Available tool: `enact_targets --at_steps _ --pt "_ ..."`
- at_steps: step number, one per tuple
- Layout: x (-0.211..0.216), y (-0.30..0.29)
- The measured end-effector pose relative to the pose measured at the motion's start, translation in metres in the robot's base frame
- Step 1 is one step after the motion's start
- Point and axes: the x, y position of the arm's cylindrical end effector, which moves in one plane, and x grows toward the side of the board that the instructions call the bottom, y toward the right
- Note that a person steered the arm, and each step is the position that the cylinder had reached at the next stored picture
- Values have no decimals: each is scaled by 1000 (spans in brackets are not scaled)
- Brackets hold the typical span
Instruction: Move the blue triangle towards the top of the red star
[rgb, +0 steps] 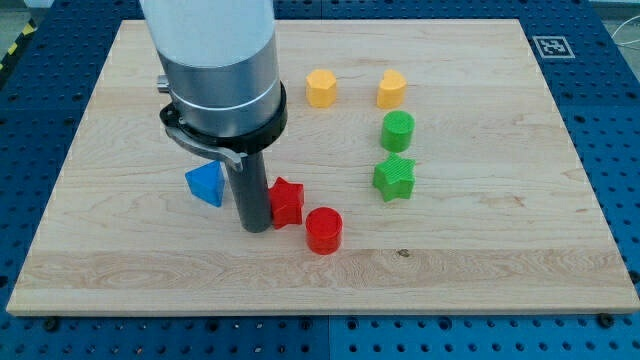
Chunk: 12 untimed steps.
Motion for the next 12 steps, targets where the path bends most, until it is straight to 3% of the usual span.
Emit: enact_targets --at_steps 2,6,9,12 --pt "-4 -89" --pt "-40 -60" --pt "-54 -82" --pt "-54 -57"
